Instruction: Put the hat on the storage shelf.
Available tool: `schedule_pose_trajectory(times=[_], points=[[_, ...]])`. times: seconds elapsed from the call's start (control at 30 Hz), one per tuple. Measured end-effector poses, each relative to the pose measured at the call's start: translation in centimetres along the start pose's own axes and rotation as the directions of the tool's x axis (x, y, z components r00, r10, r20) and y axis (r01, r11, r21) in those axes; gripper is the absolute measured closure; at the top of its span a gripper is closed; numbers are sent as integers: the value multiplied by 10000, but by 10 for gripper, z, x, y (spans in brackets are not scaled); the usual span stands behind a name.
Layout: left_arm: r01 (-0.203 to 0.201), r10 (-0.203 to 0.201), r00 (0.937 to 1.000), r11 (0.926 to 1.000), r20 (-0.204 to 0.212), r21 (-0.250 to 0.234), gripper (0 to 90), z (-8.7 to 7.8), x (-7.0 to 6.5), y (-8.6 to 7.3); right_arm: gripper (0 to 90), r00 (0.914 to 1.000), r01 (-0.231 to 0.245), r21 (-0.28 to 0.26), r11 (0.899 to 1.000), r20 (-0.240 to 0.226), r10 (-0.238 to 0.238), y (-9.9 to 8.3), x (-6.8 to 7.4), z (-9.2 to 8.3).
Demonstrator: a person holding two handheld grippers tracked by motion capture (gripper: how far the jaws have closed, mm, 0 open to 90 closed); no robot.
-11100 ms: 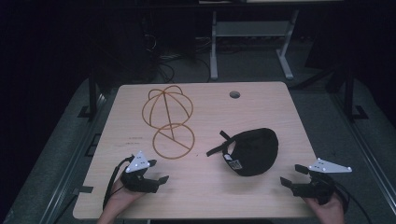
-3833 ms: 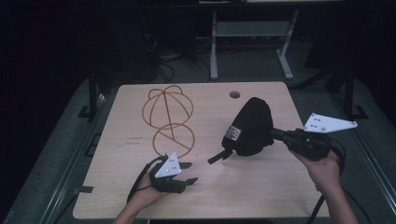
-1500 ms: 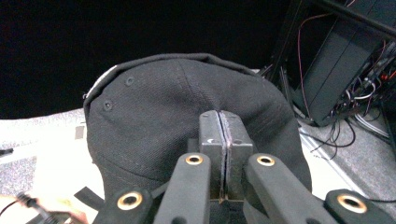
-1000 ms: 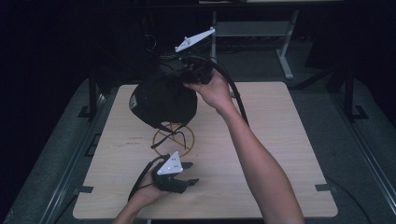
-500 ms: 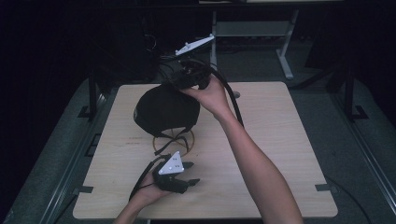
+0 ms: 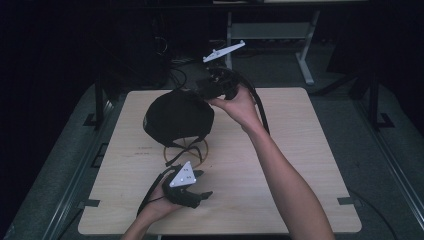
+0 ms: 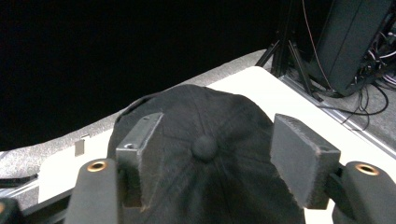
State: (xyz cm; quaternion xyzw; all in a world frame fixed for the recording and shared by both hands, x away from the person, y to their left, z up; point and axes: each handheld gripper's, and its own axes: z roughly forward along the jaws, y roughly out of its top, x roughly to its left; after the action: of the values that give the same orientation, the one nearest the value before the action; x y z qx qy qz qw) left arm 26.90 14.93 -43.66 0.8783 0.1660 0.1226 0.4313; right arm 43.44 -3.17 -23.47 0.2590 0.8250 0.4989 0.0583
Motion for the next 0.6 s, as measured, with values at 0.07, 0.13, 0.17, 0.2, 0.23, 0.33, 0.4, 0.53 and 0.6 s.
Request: schedule_pose_trajectory(times=[0.07,0.13,0.17,0.2,0.23,0.33,0.4,0.53,0.6], points=[[-6,5,10000,10000,-43,-33,272,-1,0,-1,321,10000,-17,18,10000,32,17,-3,-2,-4],[114,-115,9999,9999,-37,-130,271,-2,0,-2,305,9999,-148,50,9999,73,147,-5,-5,-8],[118,-118,9999,9999,-63,-121,271,-2,0,-3,303,9998,-176,42,9998,72,176,-6,-6,-9],[111,-112,9999,9999,-93,-104,272,-3,1,-3,303,9997,-201,-39,9998,116,202,-8,-8,-12],[159,-160,9998,9997,-87,-158,272,-3,1,-3,302,9996,-254,-53,9997,138,255,-9,-8,-13],[274,-276,9995,9994,-151,-195,271,-3,2,-4,280,9990,-387,15,9992,219,387,-12,-11,-17],[263,-265,9995,9996,-145,-109,271,-3,3,-5,280,9990,-408,-25,9992,183,409,-13,-13,-19],[339,-341,9993,9993,-137,-163,271,-4,4,-5,257,9990,-423,-65,9991,160,424,-16,-14,-24],[321,-322,9994,9995,-127,-81,266,-3,4,-5,253,9992,-400,-163,9991,-24,400,-18,-15,-26]])
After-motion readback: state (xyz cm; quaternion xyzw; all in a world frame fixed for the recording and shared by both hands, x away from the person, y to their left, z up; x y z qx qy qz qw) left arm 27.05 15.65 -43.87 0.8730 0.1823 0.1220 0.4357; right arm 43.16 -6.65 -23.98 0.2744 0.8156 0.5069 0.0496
